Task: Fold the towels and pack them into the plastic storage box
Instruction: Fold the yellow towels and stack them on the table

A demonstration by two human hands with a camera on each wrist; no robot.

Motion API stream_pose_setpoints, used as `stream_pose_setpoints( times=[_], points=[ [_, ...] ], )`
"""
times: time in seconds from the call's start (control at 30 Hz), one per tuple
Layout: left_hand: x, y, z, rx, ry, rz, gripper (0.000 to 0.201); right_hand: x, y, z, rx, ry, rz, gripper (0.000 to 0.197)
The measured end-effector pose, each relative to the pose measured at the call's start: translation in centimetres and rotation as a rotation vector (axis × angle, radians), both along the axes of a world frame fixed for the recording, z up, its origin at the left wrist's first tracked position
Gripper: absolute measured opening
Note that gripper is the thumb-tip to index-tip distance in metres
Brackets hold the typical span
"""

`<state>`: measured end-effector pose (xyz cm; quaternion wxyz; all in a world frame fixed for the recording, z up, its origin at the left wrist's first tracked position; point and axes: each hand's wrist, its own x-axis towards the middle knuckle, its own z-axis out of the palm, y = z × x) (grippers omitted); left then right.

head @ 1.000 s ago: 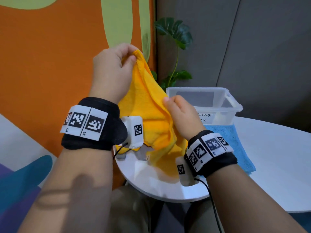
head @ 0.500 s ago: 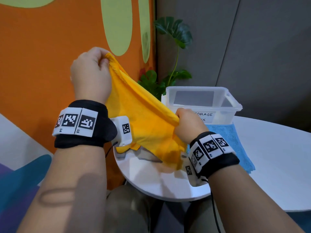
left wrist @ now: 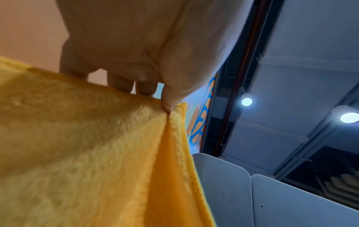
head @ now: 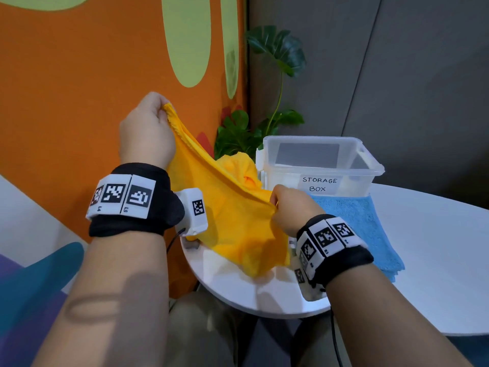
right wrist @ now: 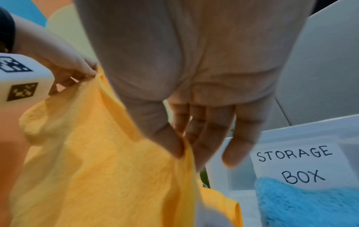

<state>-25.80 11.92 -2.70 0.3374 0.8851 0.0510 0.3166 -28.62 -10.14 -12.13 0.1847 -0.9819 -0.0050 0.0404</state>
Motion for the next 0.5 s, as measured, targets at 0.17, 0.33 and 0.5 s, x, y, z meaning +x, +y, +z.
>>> stream_pose_setpoints(
  times=[0.17, 0.33, 0.5],
  points=[
    [0.4, -0.3, -0.1, -0.075, -0.089, -0.035, 0.026, 0.2, -0.4, 0.5, -0.042, -0.015, -0.012, 0.032],
    [0.2, -1.8, -0.1, 0.043, -0.010, -0.222, 0.021, 0.3, 0.3, 0.3, 0.069, 0.026, 0.116, 0.038],
    [-0.4, -3.4, -0.5, 0.104, 0.042, -0.403, 0.014, 0.0, 1.4, 2.0, 0.358, -0.269, 0.187, 0.041]
  ],
)
